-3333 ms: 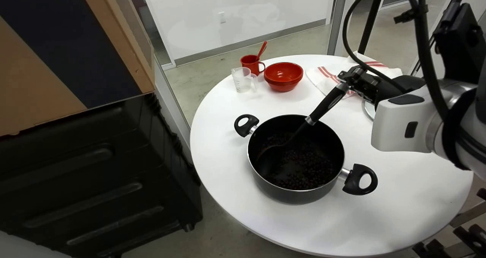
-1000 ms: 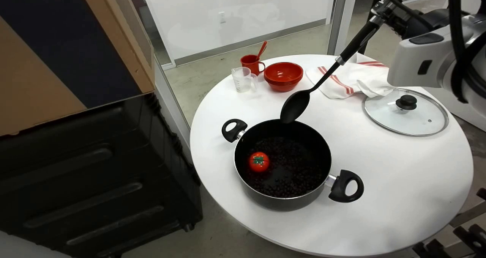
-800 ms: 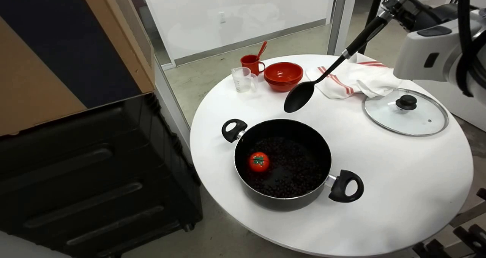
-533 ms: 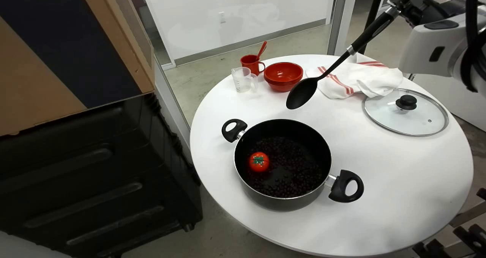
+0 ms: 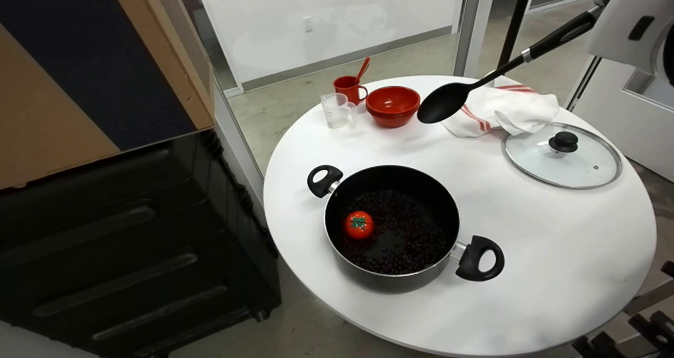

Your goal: Stir the content in the pot with the spoon

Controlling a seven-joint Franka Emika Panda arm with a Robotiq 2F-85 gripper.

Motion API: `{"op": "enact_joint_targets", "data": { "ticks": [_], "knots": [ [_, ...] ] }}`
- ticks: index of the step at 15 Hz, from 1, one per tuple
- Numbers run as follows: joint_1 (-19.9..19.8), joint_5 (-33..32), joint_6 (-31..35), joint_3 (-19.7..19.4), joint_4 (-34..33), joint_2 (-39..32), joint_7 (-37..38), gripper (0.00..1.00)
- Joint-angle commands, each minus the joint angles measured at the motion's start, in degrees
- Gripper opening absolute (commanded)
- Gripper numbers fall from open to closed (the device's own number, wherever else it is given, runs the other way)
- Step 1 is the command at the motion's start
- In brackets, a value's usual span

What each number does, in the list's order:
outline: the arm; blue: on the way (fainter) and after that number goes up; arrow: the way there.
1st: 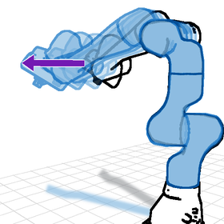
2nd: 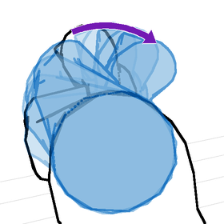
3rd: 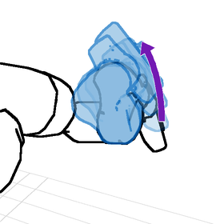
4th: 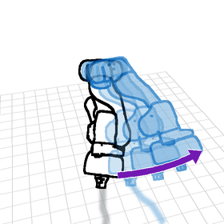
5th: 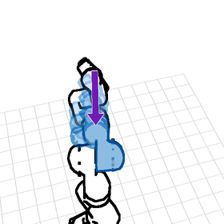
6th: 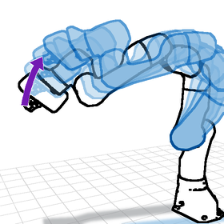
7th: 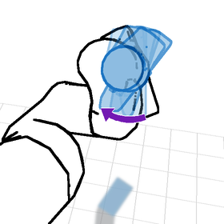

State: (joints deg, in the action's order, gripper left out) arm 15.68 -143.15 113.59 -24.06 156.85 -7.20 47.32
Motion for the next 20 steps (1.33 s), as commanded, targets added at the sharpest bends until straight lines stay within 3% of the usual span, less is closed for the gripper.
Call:
{"op": "enact_joint_targets", "data": {
  "ticks": [1, 6, 14, 16, 20],
  "knots": [
    [-12.16, 8.39, 7.06, 8.99, -3.31, 1.20, -1.86, 0.07],
    [-20.04, 24.79, 15.18, 13.90, -5.92, 0.91, -6.28, 0.07],
    [-23.58, 58.16, 22.02, 16.00, -3.65, 1.68, -23.82, 0.07],
    [-23.74, 63.54, 23.79, 16.13, -2.71, 2.13, -27.87, 0.07],
    [-23.91, 69.02, 28.76, 16.08, -2.00, 1.95, -28.25, 0.07]
  ]
}}
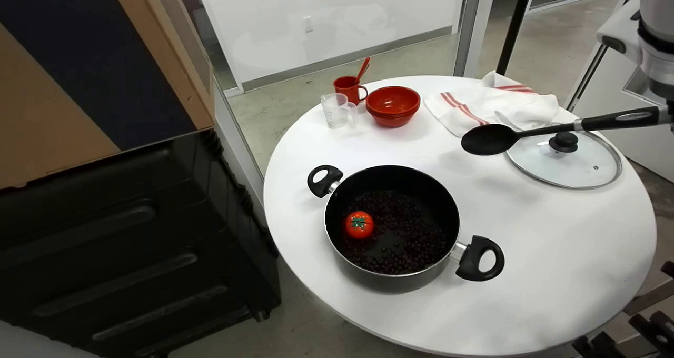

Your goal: Stir the content in the pot with the spoon

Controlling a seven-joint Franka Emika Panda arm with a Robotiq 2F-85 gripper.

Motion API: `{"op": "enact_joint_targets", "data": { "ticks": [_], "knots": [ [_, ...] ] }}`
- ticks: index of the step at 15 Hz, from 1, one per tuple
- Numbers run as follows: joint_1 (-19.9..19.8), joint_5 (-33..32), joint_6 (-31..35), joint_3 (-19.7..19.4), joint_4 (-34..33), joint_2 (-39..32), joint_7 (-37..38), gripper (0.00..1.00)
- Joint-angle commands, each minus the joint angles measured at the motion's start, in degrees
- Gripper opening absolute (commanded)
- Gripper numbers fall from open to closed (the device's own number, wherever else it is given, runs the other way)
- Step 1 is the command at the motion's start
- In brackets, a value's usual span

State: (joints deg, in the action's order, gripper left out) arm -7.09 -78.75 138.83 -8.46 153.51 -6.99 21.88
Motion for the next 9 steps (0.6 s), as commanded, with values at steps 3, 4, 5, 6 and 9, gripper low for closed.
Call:
{"op": "enact_joint_targets", "data": {
  "ticks": [3, 4, 5, 6, 9],
  "knots": [
    [-1.26, 12.72, 5.51, 0.51, 1.41, -0.04, -7.58, 0.07],
    [-1.26, 15.89, 5.39, 0.54, 1.47, -0.58, -9.78, 0.07],
    [-1.33, 19.72, 4.98, 0.62, 1.41, -1.39, -12.89, 0.07],
    [-1.35, 23.36, 4.61, 0.73, 1.32, -2.06, -15.92, 0.07],
    [-1.56, 33.90, 4.08, 1.30, 0.50, -4.19, -26.22, 0.07]
  ]
}}
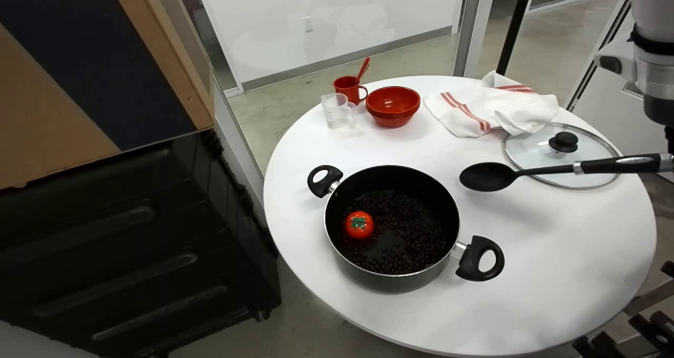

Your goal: Stir the content in the pot with the spoon

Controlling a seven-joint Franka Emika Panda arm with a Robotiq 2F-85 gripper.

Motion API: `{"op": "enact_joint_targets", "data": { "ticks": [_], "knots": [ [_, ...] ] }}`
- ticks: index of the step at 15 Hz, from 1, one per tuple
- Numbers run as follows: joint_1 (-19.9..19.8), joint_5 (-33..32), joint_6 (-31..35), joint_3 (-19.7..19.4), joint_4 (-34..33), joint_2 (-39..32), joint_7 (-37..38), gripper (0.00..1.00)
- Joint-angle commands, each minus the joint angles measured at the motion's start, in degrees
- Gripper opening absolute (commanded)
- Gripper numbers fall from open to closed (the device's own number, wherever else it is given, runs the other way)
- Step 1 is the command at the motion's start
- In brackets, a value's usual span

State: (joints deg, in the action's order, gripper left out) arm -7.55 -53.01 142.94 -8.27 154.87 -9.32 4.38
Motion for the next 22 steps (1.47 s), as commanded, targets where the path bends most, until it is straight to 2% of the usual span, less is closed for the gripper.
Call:
{"op": "enact_joint_targets", "data": {
  "ticks": [1, 3, 7, 12, 15, 22],
  "knots": [
    [-0.97, 11.20, -0.61, 1.34, -1.50, -2.64, -11.01, 0.07],
    [-0.57, 15.40, -1.48, 1.51, -3.29, -4.25, -13.73, 0.07],
    [0.03, 17.70, -0.63, 0.96, -7.34, -7.34, -14.69, 0.07],
    [1.68, 7.34, 6.87, -3.26, -14.03, -14.68, -5.84, 0.07],
    [1.51, 5.05, 8.03, -4.15, -18.00, -20.01, -3.42, 0.07],
    [-0.98, 15.12, 3.01, -1.80, -21.91, -28.66, -8.15, 0.07]
  ]
}}
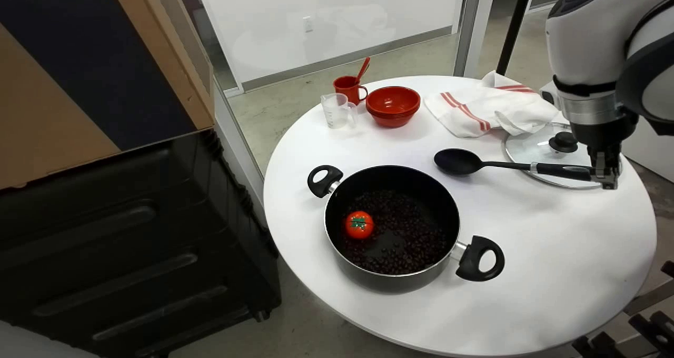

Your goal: Stir the content in the pot with the spoon

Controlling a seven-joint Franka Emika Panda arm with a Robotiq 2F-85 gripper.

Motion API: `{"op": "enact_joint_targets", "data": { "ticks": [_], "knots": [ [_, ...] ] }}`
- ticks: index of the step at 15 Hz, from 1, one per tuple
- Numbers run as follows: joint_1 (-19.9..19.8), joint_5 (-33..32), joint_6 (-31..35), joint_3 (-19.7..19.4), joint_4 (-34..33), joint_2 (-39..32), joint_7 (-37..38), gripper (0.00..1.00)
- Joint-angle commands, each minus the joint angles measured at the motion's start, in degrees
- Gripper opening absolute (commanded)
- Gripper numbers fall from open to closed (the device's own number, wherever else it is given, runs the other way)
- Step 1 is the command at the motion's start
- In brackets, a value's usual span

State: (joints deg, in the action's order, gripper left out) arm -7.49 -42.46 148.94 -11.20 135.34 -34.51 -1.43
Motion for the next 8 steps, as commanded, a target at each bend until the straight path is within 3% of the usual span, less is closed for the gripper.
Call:
{"op": "enact_joint_targets", "data": {
  "ticks": [1, 4, 8],
  "knots": [
    [-1.25, 6.72, -4.03, 1.44, -2.79, -4.32, -2.97, 0.07],
    [-1.02, 11.86, -7.17, 1.35, -4.64, -6.83, -4.03, 0.07],
    [2.27, 11.94, -9.84, -2.07, -8.98, -10.78, -0.33, 0.07]
  ]
}}
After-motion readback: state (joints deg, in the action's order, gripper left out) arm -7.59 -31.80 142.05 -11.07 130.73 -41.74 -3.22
